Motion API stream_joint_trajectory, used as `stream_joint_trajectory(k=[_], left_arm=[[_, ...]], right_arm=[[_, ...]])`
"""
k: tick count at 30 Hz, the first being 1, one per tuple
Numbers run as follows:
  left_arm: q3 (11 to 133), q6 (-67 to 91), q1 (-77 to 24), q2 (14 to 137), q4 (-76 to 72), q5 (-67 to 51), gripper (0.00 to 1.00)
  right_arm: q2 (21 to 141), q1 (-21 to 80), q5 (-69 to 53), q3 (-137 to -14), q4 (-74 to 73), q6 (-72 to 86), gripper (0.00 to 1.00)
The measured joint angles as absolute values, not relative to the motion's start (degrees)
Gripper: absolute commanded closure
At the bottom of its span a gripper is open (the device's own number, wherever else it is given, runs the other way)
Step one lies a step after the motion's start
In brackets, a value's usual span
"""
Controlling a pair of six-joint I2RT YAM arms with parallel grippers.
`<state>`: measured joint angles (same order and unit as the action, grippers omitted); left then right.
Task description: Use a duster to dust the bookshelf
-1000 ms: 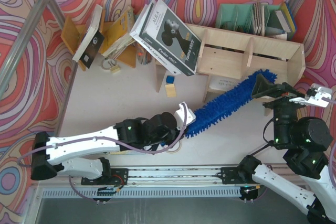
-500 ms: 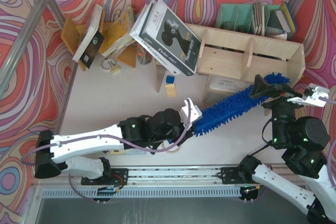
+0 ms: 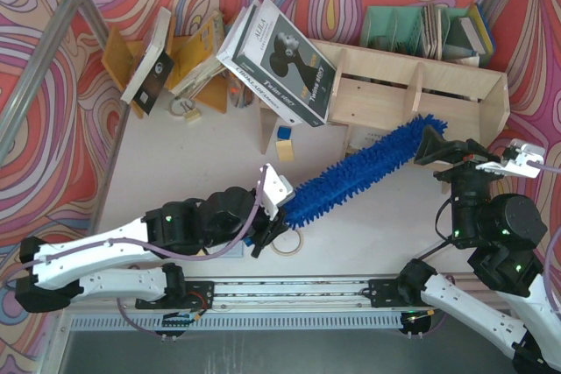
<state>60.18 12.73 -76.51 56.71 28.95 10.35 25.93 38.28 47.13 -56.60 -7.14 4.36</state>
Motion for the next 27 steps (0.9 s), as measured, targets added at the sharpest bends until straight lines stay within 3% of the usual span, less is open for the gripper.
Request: stream_joint_trajectory(k=[16, 27], left_arm=[[66.2, 10.5, -76.5, 59.2, 22.4, 12.9, 1.0], [87.8, 8.5, -75.1, 75.1, 23.7, 27.9, 1.0]], right_arm=[[26.7, 38.3, 46.3, -63.9, -7.4, 4.5, 0.01], [27.6, 38.3, 45.3, -66.2, -7.4, 5.0, 0.01]])
